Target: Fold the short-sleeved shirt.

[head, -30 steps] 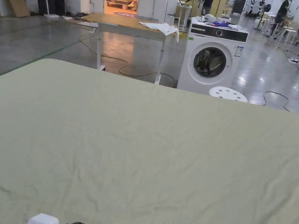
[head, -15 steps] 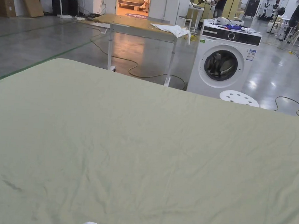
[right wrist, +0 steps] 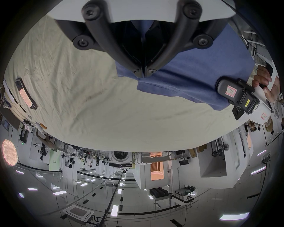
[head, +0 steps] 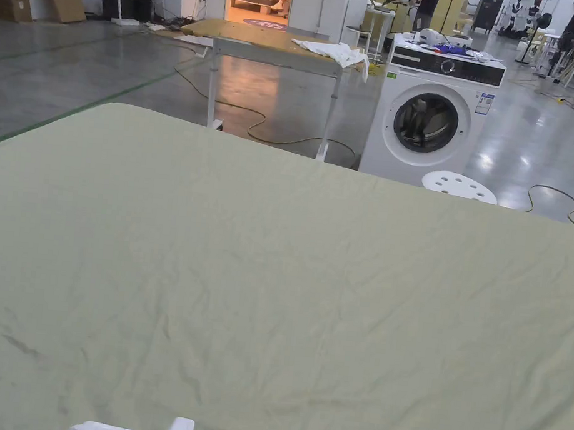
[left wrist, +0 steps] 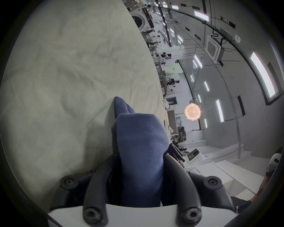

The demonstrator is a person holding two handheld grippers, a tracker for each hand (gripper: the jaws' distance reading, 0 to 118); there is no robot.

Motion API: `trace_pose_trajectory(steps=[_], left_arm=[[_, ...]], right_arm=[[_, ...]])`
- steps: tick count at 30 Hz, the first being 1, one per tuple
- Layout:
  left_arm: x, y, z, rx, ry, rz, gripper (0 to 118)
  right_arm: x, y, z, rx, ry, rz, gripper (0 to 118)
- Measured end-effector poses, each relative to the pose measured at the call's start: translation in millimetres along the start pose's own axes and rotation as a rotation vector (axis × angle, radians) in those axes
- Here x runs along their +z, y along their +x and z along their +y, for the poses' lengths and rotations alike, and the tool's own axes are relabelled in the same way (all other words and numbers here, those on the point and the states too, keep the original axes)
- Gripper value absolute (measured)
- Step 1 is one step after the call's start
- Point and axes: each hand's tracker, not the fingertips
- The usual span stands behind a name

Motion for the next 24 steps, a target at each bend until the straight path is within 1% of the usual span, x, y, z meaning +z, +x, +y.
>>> trace_pose_trajectory(steps=[2, 4, 6, 10, 14, 19, 24], left_arm=[[5.3, 1.4, 2.0, 0.038, 0.002, -0.024, 27], [15.7, 7.7, 3.7, 0.044, 0.018, -0.038, 26], [35.7, 18.0, 9.3, 0.027, 0.035, -0.042, 26], [97.4, 38.3, 28.2, -0.027, 0.099, 0.006, 26], [169.5, 48.7, 51.0, -0.058, 0.17, 0.11, 26], [264.0, 62.2, 75.8, -0.079, 0.241, 0.295, 26], [342.6, 75.9, 88.2, -0.047, 0.327, 0.458, 26]], right_arm=[[3.4, -2.0, 4.8, 0.011, 0.015, 0.003, 0], [10.6, -3.6, 15.7, 0.027, 0.063, 0.007, 0], [15.8, -3.9, 31.3, 0.056, 0.127, -0.005, 0], [15.5, 4.6, 68.6, 0.046, 0.183, -0.006, 0], [8.6, 13.5, 99.5, 0.059, 0.236, -0.024, 0], [-1.6, 29.6, 129.3, 0.055, 0.272, -0.049, 0], [-4.3, 45.3, 146.2, 0.037, 0.285, -0.079, 0]])
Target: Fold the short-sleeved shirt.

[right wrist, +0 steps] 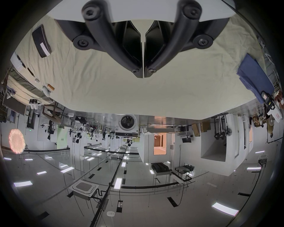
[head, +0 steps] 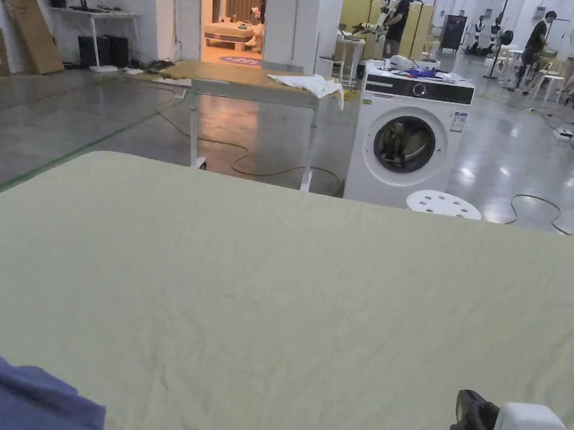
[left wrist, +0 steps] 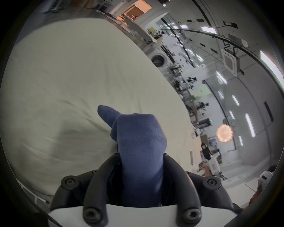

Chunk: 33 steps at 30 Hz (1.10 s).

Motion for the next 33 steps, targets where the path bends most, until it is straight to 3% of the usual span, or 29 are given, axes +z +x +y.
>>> trace_pose_trajectory(steps=[8, 13, 20, 22, 26, 33], left_arm=[[31.5, -15.0, 7.1, 0.022, 0.001, 0.315, 29], [24.2, -8.3, 1.2, -0.041, 0.021, 0.48, 75], [46.5, 17.5, 9.6, -0.206, 0.254, 0.748, 78], [44.7, 32.6, 3.6, -0.251, 0.31, 0.73, 78], [15.3, 58.7, -20.5, -0.321, 0.338, 0.558, 78], [-89.7, 100.7, -91.5, -0.467, 0.468, 0.329, 77]], right_arm=[[-1.8, 17.4, -7.5, -0.039, -0.035, -0.032, 0], [-3.9, 21.6, -16.6, -0.055, -0.068, -0.025, 0], [-3.1, 20.3, -20.0, -0.041, -0.081, -0.001, 0], [-3.5, 19.1, -21.6, -0.043, -0.081, 0.0, 0], [-4.0, 17.2, -24.0, -0.053, -0.07, -0.006, 0], [-7.7, 15.4, -25.4, -0.095, -0.044, -0.032, 0]])
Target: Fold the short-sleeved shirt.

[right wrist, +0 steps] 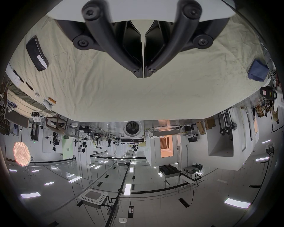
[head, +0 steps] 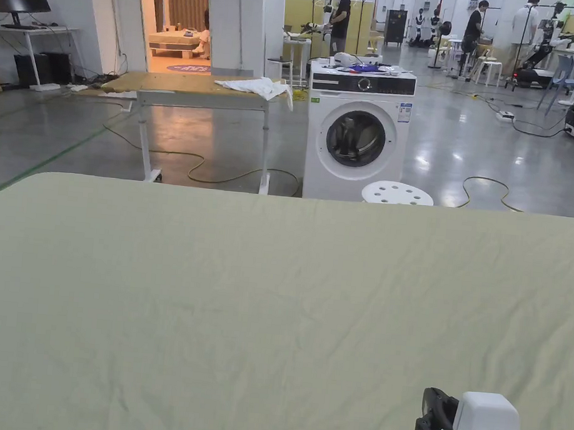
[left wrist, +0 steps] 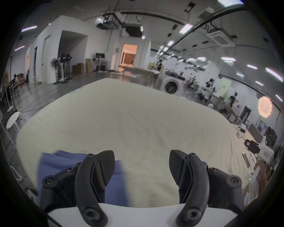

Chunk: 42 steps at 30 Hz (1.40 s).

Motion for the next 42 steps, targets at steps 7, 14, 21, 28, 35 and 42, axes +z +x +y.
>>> trace_pose_trajectory(steps=[7, 14, 21, 28, 35, 42], left_arm=[[-43.3, 104.8, -33.1, -0.141, 0.189, 0.017, 72], [-62.8, 181.5, -33.4, -0.236, 0.309, 0.047, 17], [-70.7, 202.8, -31.3, -0.22, 0.34, 0.046, 0], [-60.1, 222.1, -33.4, -0.234, 0.378, 0.068, 0], [-52.0, 222.7, -31.1, -0.247, 0.434, 0.083, 0], [-45.9, 215.9, -26.8, -0.241, 0.461, 0.109, 33]], right_arm=[[-3.6, -9.3, 9.3, 0.008, 0.049, -0.022, 0], [-7.2, -20.7, 20.2, 0.017, 0.099, -0.037, 0], [-7.7, -22.0, 25.0, 0.021, 0.134, -0.072, 0], [0.6, -23.4, 24.3, 0.011, 0.154, -0.087, 0], [2.2, -23.8, 25.6, 0.018, 0.158, -0.081, 0], [0.4, -21.2, 23.1, 0.014, 0.146, -0.12, 55]])
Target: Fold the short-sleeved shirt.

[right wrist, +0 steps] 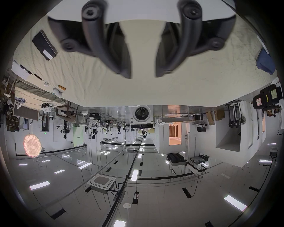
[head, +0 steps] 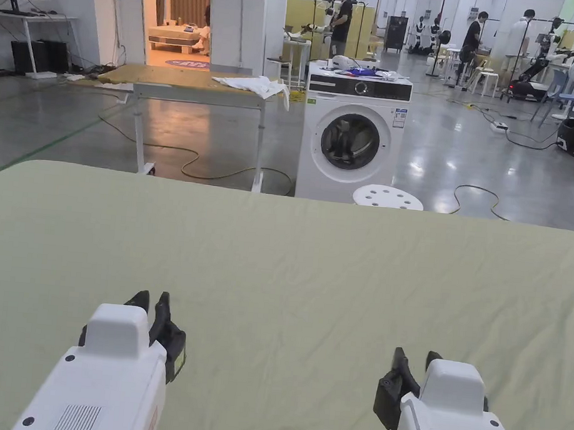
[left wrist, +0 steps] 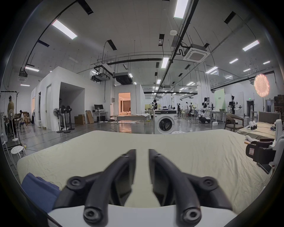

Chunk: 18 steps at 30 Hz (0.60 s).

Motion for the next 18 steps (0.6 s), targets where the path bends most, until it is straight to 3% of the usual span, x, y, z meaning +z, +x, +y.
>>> trace_pose_trajectory(steps=[3, 6, 11, 18], left_arm=[[-1.2, -2.6, -1.1, 0.015, -0.024, -0.003, 75], [-1.0, -5.7, -3.1, 0.027, -0.023, -0.003, 91], [-3.5, -5.0, -4.6, -0.022, -0.034, 0.016, 98], [-4.9, -14.6, -3.3, -0.02, -0.018, 0.037, 109]], right_arm=[[-0.3, 1.7, -0.7, -0.006, 0.012, -0.012, 69], [0.5, 1.7, 0.7, 0.005, 0.036, -0.034, 94], [2.1, 3.2, 3.7, 0.014, 0.074, -0.066, 102], [-1.6, 10.7, 8.6, 0.03, 0.071, -0.071, 102]])
